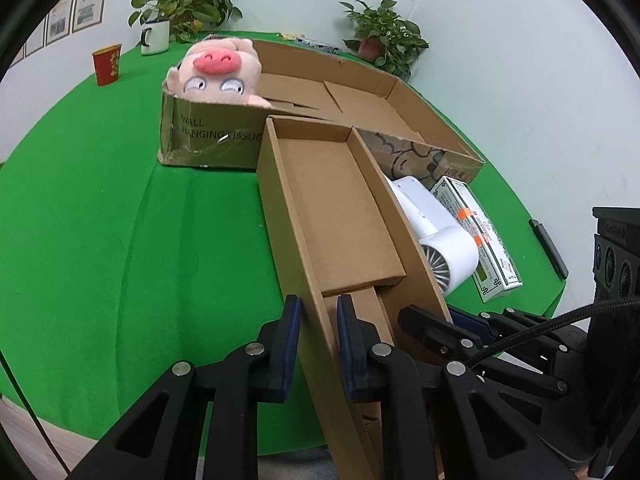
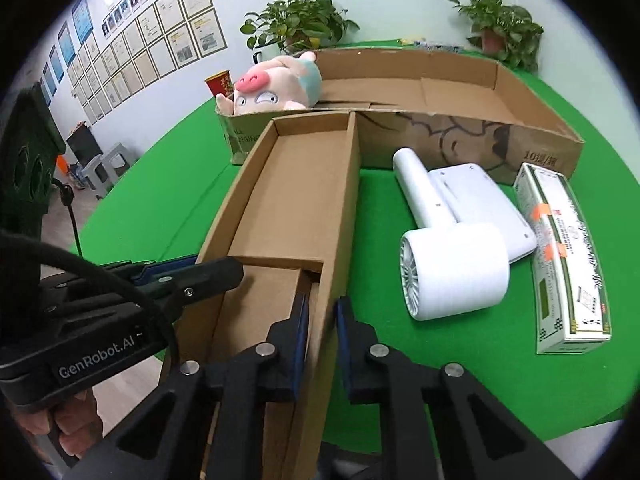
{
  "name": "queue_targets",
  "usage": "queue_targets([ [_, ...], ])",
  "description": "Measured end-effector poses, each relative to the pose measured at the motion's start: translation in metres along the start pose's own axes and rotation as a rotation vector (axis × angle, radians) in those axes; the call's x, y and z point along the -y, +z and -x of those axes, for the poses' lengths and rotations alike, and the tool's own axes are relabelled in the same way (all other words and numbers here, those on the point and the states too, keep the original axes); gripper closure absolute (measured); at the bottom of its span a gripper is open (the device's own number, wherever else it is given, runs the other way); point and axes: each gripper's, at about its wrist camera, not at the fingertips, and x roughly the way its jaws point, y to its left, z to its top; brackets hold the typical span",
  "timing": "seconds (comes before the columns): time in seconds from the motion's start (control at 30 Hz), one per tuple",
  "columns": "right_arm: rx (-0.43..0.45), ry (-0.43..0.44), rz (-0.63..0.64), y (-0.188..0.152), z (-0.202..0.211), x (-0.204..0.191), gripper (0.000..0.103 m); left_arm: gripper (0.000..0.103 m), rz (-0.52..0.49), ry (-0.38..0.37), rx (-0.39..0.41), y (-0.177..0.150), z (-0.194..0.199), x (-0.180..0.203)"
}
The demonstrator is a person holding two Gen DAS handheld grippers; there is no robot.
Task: Organize objects
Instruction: 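Lift the cardboard insert and carry it over the open box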
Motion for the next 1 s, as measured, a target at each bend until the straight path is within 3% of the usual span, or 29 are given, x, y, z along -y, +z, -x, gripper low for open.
queue_targets([
  [0.47,0.231,-0.049,-0.005,0.040,0.043,-0.004,0.092,0.090,-0.086,0.016,0.190,0.051,0.057,0.032],
  [1.0,0.378,-0.093,0.010,0.120,0.067,0.018,0.092,0.091,-0.188,0.005,0.319,0.157,0.085,0.064],
])
